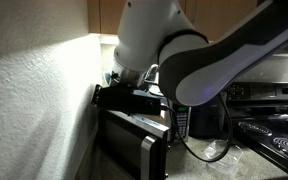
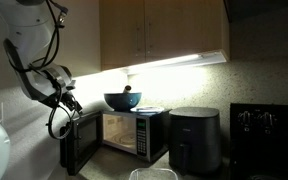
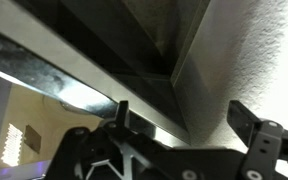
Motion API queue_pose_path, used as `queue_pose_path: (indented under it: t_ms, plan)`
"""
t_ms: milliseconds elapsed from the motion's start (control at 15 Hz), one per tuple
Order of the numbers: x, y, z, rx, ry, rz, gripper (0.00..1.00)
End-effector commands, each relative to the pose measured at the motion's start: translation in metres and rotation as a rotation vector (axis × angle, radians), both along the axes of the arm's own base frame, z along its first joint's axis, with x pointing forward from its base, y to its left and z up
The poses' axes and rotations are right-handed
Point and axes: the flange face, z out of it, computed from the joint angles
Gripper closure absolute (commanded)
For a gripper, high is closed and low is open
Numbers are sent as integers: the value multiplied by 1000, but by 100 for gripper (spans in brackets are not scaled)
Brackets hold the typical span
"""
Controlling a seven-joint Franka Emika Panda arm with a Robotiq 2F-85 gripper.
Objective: Close the microwave door
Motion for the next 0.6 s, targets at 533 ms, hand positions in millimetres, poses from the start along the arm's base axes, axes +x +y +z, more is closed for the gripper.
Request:
queue_pose_path:
  t_ms: [533]
  plan:
    - [-24, 15, -31, 44, 338, -10, 0]
